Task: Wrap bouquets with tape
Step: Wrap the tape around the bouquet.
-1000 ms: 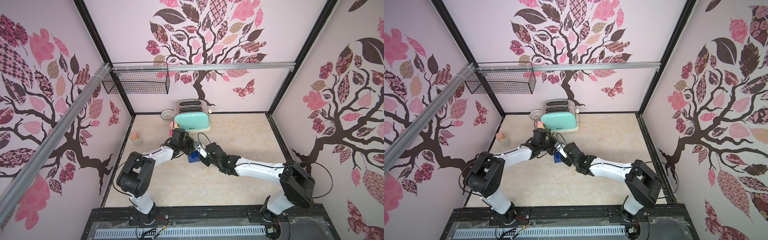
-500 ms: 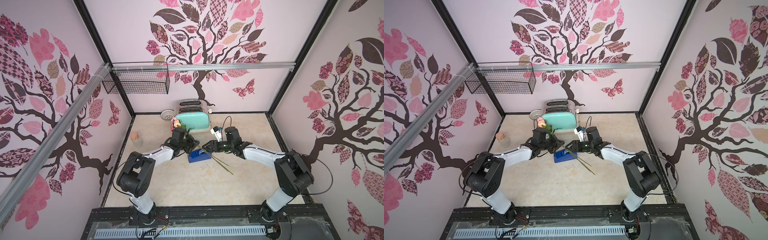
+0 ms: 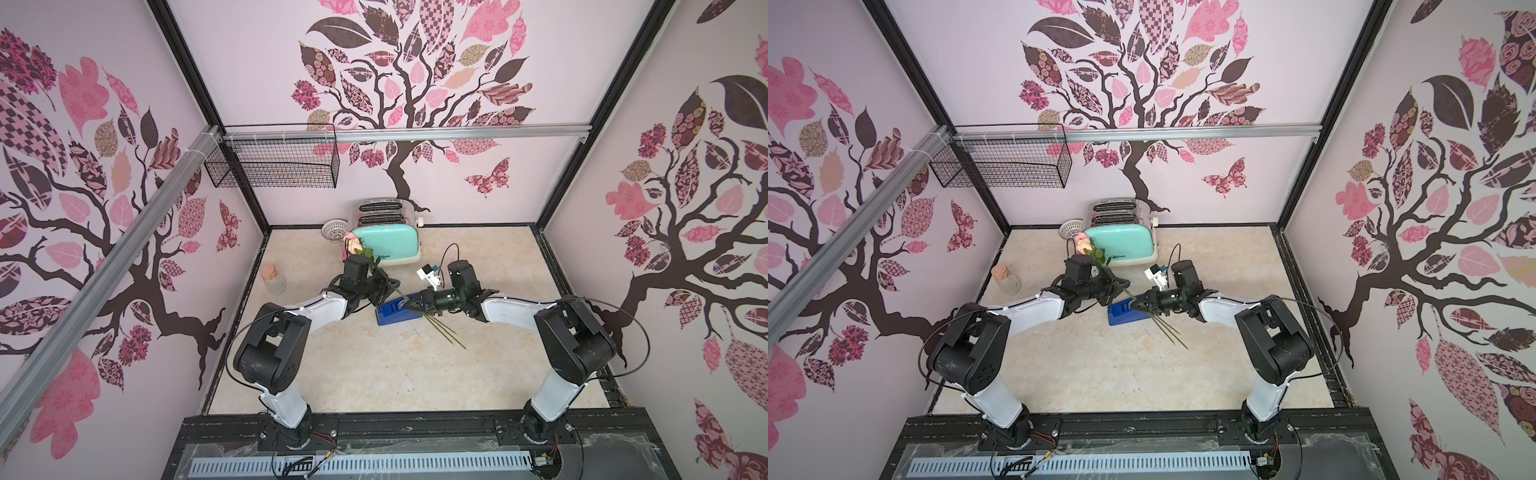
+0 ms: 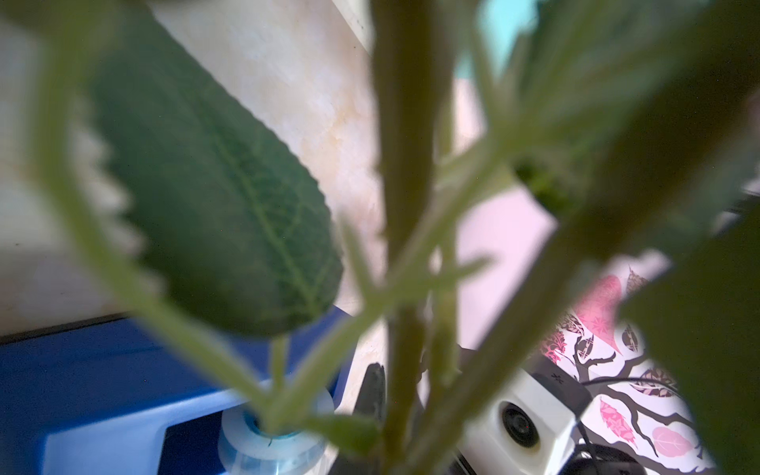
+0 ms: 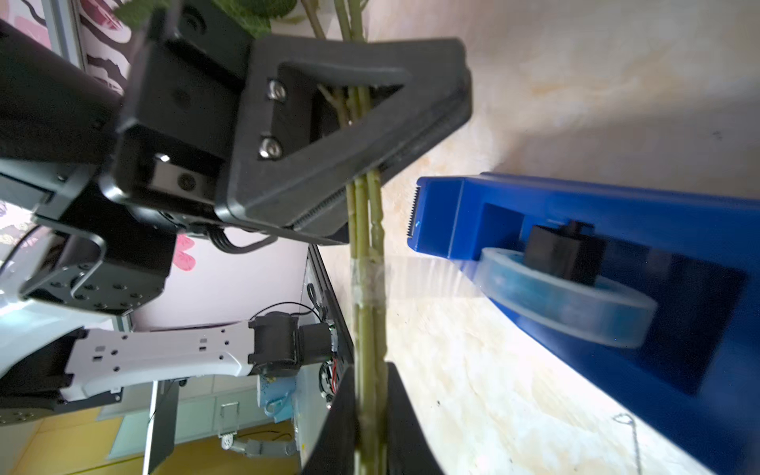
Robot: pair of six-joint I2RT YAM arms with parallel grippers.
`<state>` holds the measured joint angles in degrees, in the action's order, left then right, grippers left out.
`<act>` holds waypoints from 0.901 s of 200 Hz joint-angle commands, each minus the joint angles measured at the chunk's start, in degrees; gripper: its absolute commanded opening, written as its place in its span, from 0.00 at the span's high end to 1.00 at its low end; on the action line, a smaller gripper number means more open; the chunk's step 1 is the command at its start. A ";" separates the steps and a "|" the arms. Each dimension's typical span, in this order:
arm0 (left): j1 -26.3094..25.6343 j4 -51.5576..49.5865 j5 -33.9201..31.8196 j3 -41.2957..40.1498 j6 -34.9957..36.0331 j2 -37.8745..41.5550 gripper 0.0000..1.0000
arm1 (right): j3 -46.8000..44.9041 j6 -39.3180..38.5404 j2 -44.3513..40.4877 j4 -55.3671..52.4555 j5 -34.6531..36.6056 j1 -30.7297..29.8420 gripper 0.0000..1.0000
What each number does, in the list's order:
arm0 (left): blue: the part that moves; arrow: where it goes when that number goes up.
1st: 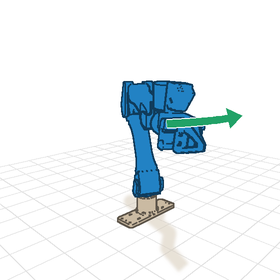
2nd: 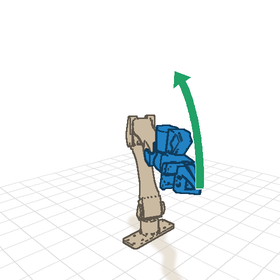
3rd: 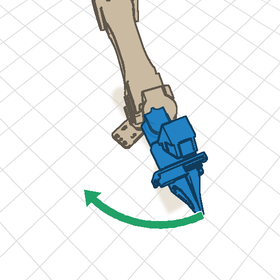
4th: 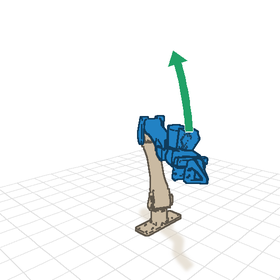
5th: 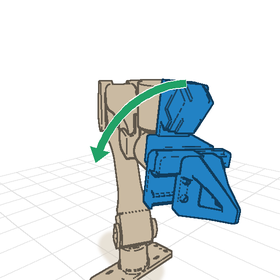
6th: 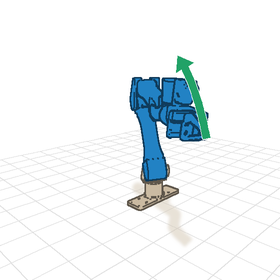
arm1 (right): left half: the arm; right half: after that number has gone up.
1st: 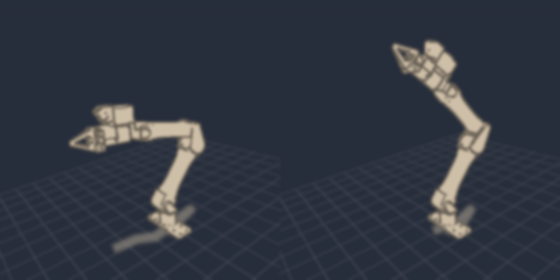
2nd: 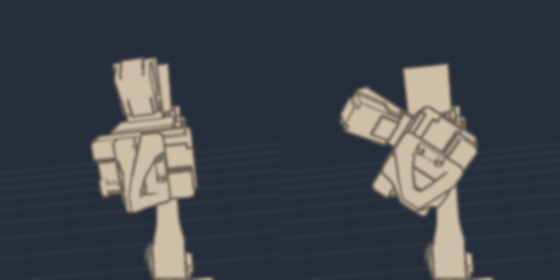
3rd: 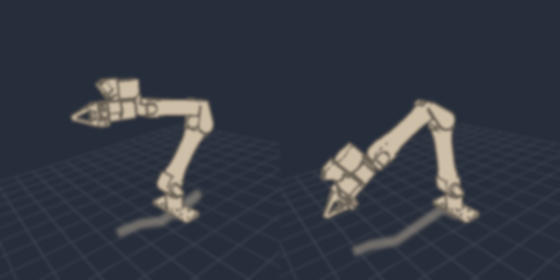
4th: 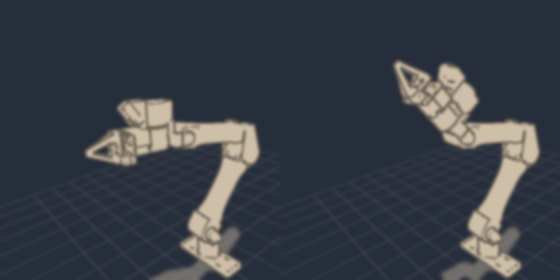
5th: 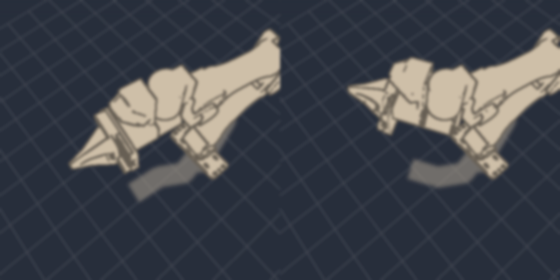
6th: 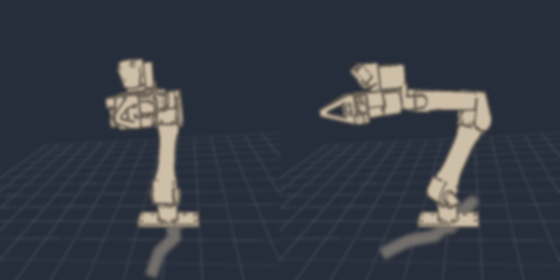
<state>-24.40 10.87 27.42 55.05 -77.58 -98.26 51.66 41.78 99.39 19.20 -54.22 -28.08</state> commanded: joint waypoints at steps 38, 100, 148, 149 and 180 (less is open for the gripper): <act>0.23 0.64 -0.33 0.91 1.19 -0.62 0.95 | 4.23 -12.52 -1.97 -12.08 9.59 -2.25 1.00; 0.32 -7.04 0.75 2.34 -0.80 0.41 0.71 | 9.86 -28.97 -5.62 -28.02 44.72 -12.19 1.00; 0.23 -11.22 1.61 3.34 -2.99 1.01 0.73 | 9.82 -37.97 -8.07 -27.19 65.11 -19.91 1.00; 0.23 -11.31 1.64 3.46 -3.01 0.94 0.73 | 9.76 -38.16 -8.07 -27.19 65.51 -20.09 1.00; 0.16 -10.66 2.72 4.17 -4.77 0.17 0.83 | 9.16 -42.83 -8.13 -24.76 72.17 -24.38 1.00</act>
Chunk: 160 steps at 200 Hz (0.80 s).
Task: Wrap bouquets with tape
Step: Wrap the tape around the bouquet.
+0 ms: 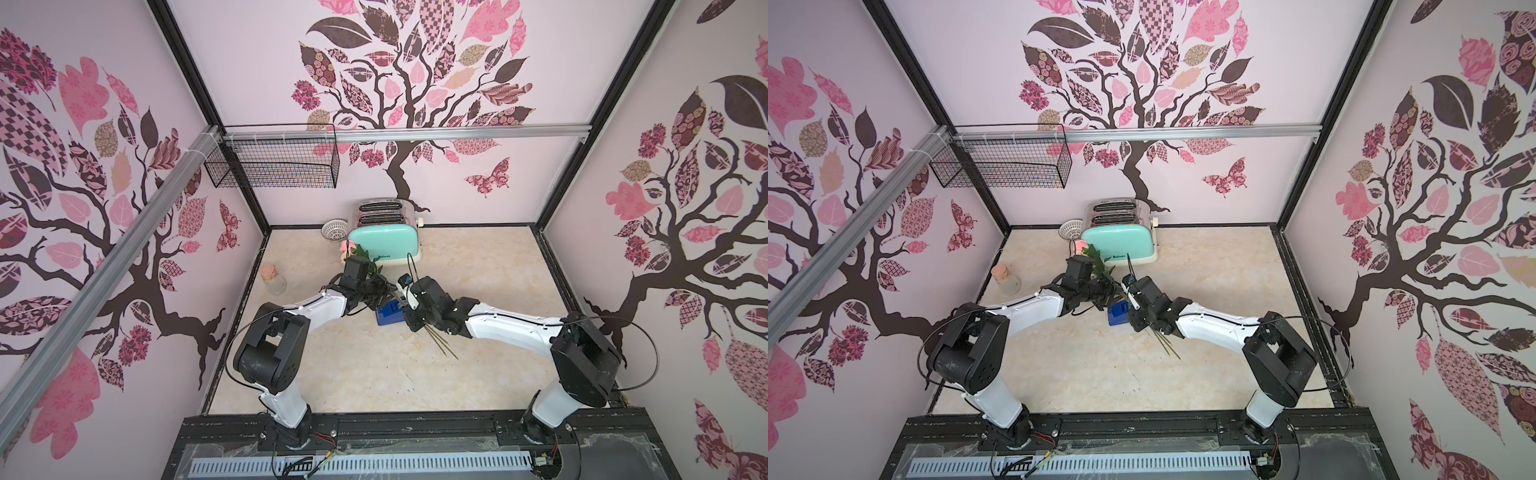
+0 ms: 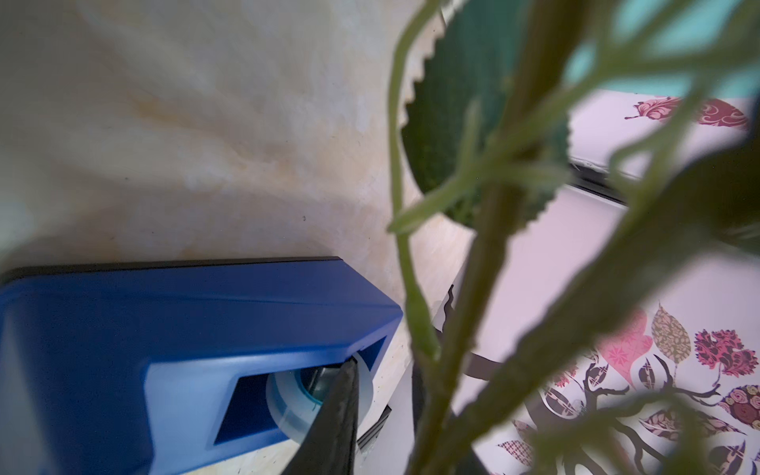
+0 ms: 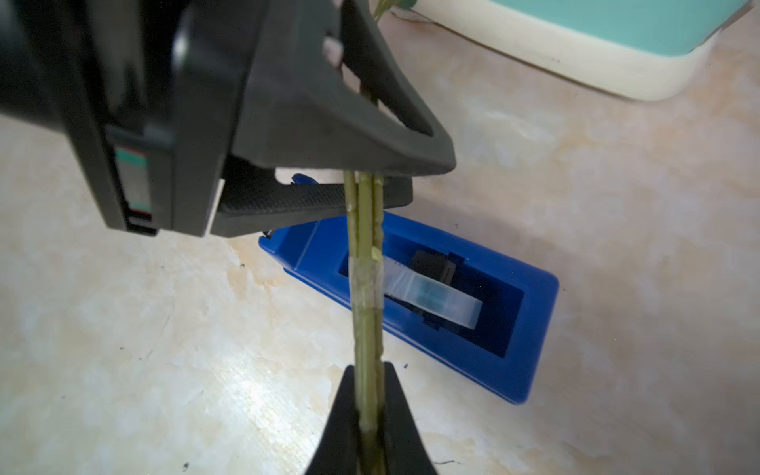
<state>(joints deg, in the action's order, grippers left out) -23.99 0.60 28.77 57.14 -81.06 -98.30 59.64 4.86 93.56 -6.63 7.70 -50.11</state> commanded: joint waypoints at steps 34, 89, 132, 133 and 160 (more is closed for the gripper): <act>-0.19 -0.13 1.28 1.91 -1.49 0.48 1.00 | 0.29 -5.94 -2.65 2.40 11.49 -3.60 0.87; -0.10 0.99 -0.46 -0.22 0.65 1.53 1.00 | -3.81 7.19 -9.91 5.88 -3.31 3.14 0.53; -0.09 1.59 -1.15 -0.81 2.60 1.74 1.00 | -10.41 19.82 -16.52 11.56 -15.22 13.37 0.50; -0.09 1.59 -1.12 -0.85 2.63 1.72 1.00 | -10.32 19.96 -16.32 11.21 -15.33 13.50 0.50; -0.10 1.28 -1.39 -0.98 4.17 2.07 1.00 | -9.83 21.42 -10.96 6.08 -17.39 15.35 0.67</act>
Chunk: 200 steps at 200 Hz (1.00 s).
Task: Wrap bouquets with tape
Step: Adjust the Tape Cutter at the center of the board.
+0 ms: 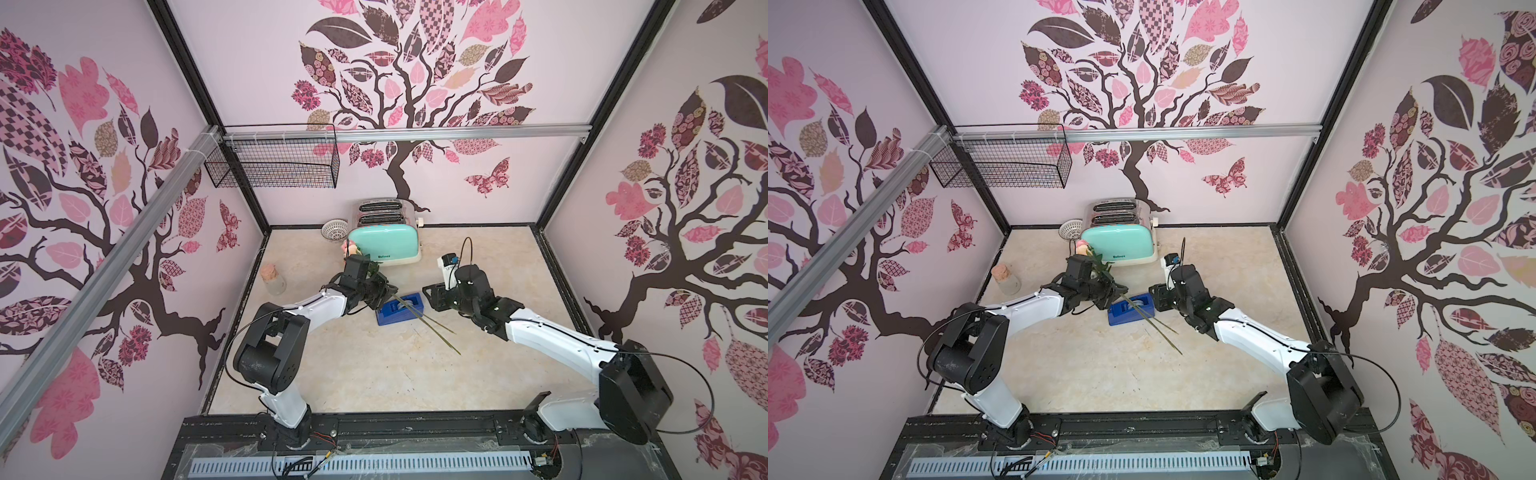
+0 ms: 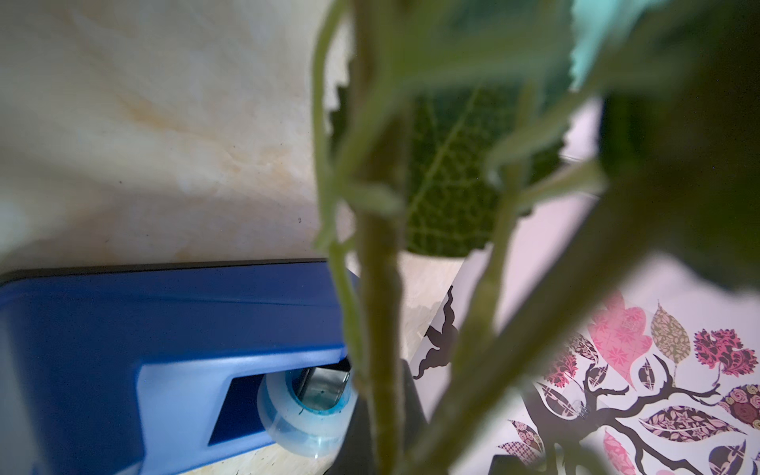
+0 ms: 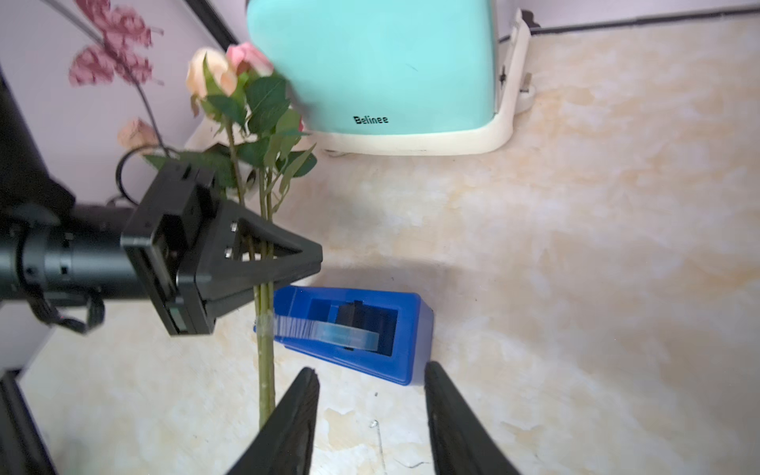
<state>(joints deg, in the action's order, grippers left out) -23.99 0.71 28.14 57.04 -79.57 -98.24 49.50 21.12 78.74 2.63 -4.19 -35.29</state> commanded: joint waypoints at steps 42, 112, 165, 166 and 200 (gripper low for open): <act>-0.08 0.57 -1.42 -1.31 3.54 2.46 1.00 | -1.75 7.08 12.72 -0.52 -11.13 1.60 0.83; -0.09 -1.17 -2.83 -2.34 4.72 3.28 1.00 | 8.07 2.54 25.64 0.54 -9.64 1.62 0.83; 0.35 -1.83 -7.05 -4.55 5.94 5.86 1.00 | 16.98 -0.50 32.17 -1.64 -14.30 1.61 0.80; 0.35 -1.84 -7.14 -4.56 5.93 5.91 1.00 | 17.10 -0.53 32.22 -1.74 -14.29 1.62 0.80; 0.36 -1.30 -8.33 -4.73 6.36 5.76 1.00 | 14.87 -0.91 28.80 -3.17 -13.94 1.63 0.75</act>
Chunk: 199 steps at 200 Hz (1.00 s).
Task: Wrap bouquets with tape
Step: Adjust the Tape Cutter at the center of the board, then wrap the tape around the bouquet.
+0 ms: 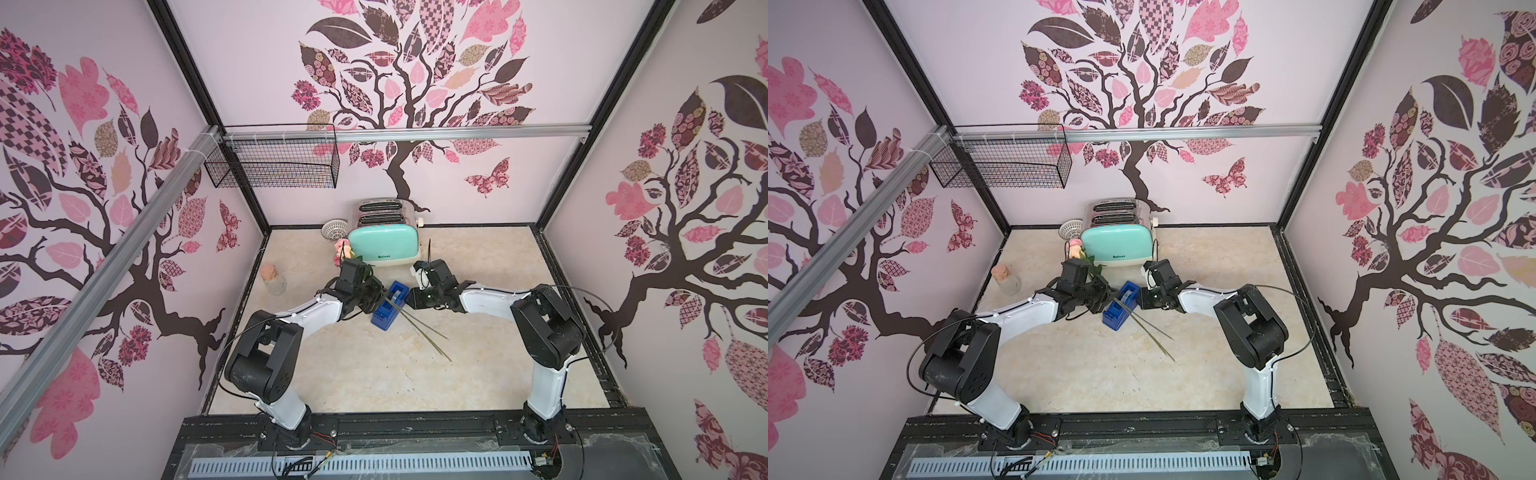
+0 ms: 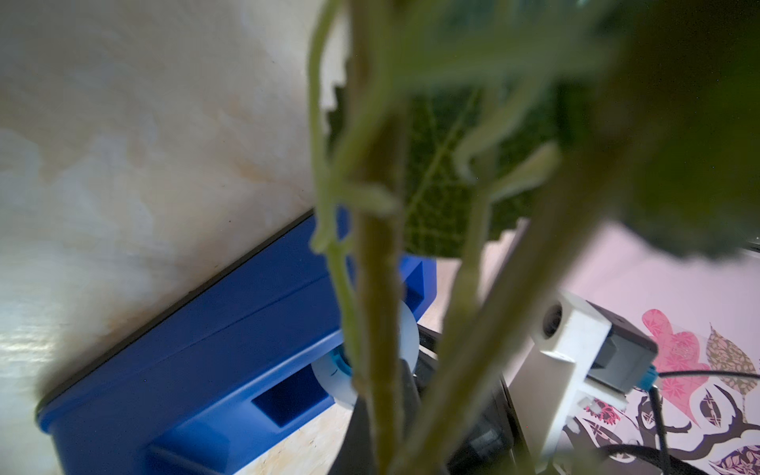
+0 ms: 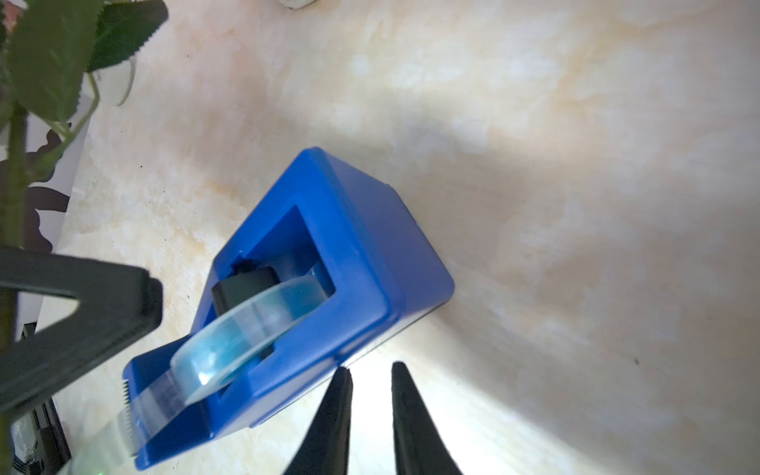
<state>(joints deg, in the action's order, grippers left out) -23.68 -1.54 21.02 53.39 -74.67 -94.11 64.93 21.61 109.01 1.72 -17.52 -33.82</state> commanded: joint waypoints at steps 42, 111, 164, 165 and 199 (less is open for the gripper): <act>0.13 3.47 -4.25 -2.48 3.40 2.69 1.00 | -5.99 0.69 -10.23 -2.80 -4.01 1.72 0.57; 0.17 9.55 -3.78 -4.07 3.86 2.90 1.00 | -12.21 16.62 -14.35 15.86 -25.71 3.24 0.37; 0.19 10.41 -2.32 -3.35 3.74 2.27 1.00 | -14.65 24.89 -8.55 28.23 -36.51 3.15 0.44; 0.20 10.37 -2.26 -3.32 3.74 2.26 1.00 | -14.65 24.94 -8.46 28.37 -36.70 3.15 0.44; 0.21 12.26 -1.93 -3.16 3.39 2.26 1.00 | -13.86 24.81 -5.32 28.70 -39.59 3.06 0.50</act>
<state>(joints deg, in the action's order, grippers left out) -23.66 7.64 18.39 49.82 -71.94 -92.68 50.13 45.25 101.10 28.12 -52.64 -30.61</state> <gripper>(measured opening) 0.059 0.525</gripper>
